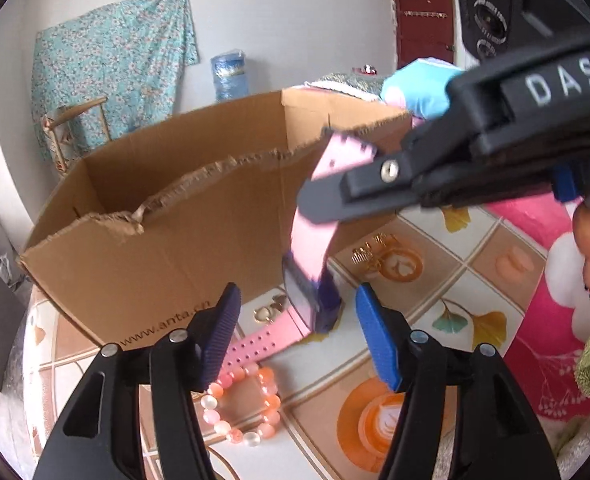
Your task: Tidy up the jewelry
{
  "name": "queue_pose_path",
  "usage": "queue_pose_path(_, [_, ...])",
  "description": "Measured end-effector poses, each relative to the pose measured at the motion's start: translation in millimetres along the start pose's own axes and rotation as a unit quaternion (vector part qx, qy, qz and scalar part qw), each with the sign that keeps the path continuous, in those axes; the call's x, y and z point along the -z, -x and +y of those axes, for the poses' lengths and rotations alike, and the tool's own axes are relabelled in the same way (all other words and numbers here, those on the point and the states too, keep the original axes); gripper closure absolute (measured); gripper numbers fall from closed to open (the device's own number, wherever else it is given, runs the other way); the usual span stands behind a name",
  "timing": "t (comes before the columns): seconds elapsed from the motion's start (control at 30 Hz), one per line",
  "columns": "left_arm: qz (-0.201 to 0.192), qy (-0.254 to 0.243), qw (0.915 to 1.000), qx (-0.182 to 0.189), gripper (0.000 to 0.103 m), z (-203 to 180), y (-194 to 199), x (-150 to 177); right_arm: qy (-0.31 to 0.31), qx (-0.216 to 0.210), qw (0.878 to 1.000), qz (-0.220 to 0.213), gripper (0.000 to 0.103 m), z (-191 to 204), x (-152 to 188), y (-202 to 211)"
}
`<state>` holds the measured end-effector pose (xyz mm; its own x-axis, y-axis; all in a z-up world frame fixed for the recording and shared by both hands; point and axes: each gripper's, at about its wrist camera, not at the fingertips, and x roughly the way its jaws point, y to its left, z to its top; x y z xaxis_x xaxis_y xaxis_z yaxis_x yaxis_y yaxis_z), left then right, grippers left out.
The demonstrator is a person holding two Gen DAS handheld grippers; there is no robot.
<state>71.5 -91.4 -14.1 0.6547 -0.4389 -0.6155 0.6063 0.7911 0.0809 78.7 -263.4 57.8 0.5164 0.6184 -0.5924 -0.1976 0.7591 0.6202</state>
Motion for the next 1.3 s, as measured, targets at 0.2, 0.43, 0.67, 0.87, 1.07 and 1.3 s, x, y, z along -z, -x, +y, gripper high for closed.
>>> queue_pose_path(0.2, [-0.009, 0.003, 0.9999, -0.013, 0.064, 1, 3, -6, 0.014, 0.013, 0.999, 0.029, 0.101, -1, 4, -10])
queue_pose_path(0.43, [-0.003, 0.003, 0.9999, -0.017, 0.087, 1, 1, -6, 0.029, 0.019, 0.998, 0.045, 0.096, 5, 4, -19])
queue_pose_path(0.67, [-0.005, 0.028, 0.9994, -0.018, 0.099, 9, 2, -5, 0.029, -0.004, 0.999, 0.023, 0.077, 1, 3, -5])
queue_pose_path(0.87, [-0.001, 0.058, 0.9983, -0.010, 0.100, 19, 1, -14, 0.015, -0.013, 0.999, -0.037, 0.064, -17, 10, 26])
queue_pose_path(1.07, [-0.008, 0.090, 0.9959, 0.003, 0.100, 35, 14, -27, 0.045, 0.036, 0.998, -0.041, 0.056, -25, 43, 16])
queue_pose_path(1.3, [0.016, 0.103, 0.9946, 0.005, 0.100, 52, 17, -40, 0.132, 0.038, 0.990, -0.042, 0.049, -4, 65, -34])
